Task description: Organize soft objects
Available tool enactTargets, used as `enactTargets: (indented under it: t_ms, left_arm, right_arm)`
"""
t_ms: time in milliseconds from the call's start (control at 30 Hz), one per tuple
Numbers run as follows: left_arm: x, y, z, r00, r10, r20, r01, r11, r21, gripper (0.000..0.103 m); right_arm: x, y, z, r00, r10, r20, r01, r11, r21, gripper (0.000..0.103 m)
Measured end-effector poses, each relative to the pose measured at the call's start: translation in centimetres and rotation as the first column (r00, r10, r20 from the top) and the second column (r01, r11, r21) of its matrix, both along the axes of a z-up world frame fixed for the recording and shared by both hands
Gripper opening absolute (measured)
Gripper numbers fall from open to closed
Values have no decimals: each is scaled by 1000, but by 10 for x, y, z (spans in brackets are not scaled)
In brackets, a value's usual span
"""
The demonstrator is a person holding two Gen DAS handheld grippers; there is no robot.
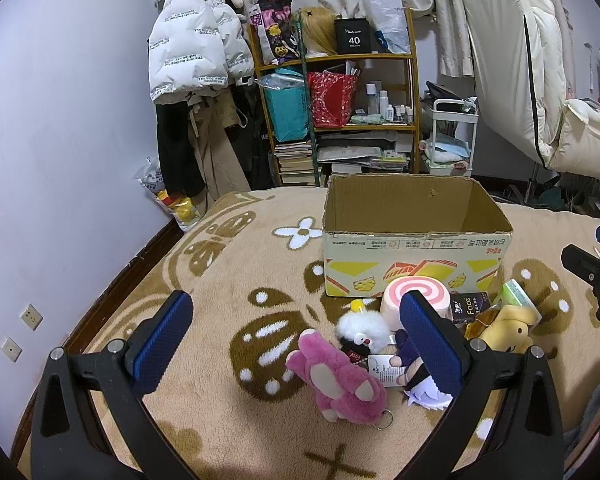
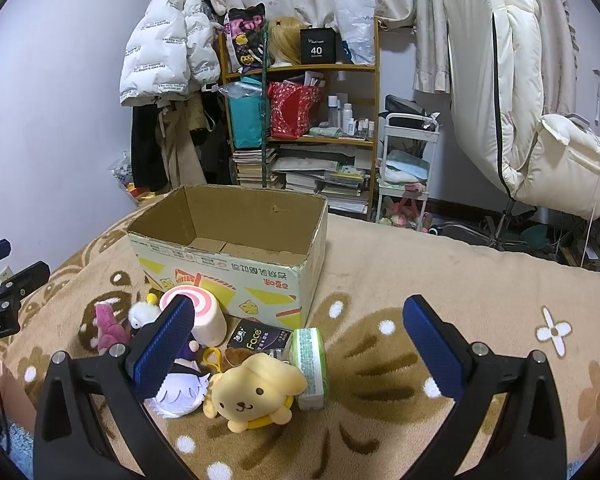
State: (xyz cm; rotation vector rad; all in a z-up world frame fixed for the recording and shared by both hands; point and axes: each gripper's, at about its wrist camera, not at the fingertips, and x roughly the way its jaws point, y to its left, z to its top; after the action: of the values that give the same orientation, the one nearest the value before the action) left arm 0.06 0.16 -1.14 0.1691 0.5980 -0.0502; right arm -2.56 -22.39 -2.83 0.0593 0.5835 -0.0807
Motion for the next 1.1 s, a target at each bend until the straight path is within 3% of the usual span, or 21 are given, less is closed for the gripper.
enactTargets:
  t_ms: [1100]
  left_arm:
    - [2,0,-7,1000,2,-9,-2,1000,10,102]
  right_arm:
    - [2,0,-1,1000,0,-5,0,1000,0,103]
